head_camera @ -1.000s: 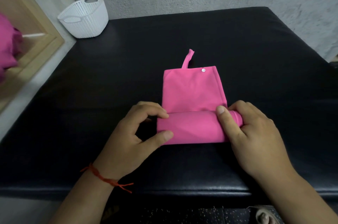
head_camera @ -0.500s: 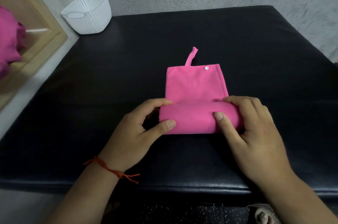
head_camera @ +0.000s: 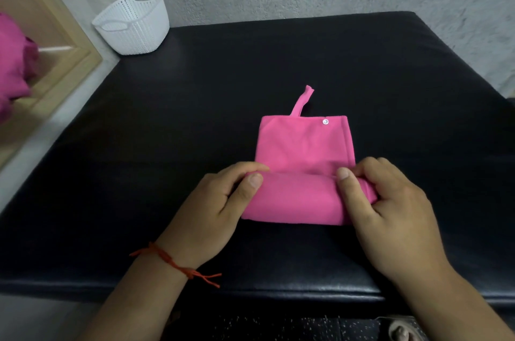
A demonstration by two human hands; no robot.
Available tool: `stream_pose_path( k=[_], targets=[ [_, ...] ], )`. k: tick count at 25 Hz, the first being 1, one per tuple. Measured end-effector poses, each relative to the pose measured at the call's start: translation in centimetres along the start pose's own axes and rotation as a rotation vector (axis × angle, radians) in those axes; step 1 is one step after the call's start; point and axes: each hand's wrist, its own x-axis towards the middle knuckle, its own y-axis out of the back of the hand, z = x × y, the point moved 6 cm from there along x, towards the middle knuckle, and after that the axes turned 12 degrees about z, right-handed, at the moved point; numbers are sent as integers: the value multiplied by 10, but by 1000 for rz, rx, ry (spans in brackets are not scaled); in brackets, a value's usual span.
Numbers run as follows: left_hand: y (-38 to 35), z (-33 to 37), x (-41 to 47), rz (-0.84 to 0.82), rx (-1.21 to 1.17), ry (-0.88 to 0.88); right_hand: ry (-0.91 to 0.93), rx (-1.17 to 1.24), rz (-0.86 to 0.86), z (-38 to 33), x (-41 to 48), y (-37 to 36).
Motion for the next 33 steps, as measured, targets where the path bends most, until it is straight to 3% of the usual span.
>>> stream_pose_path(
  k=[6,12,22,29,33],
  targets=[
    [11,-2,0,14,-217,-27,-60,53,-23,2,2,-2],
    [14,-3,1,-18,-229,10,-17,62,39,5,-3,-2],
    [6,-2,6,3,-80,87,-23,0,-36,2,-4,-3],
    [-1,0,5,-21,-79,34,-27,-28,42,2,-1,5],
    [-5,2,4,46,-30,21,-51,-114,45,2,-1,5]
  ],
)
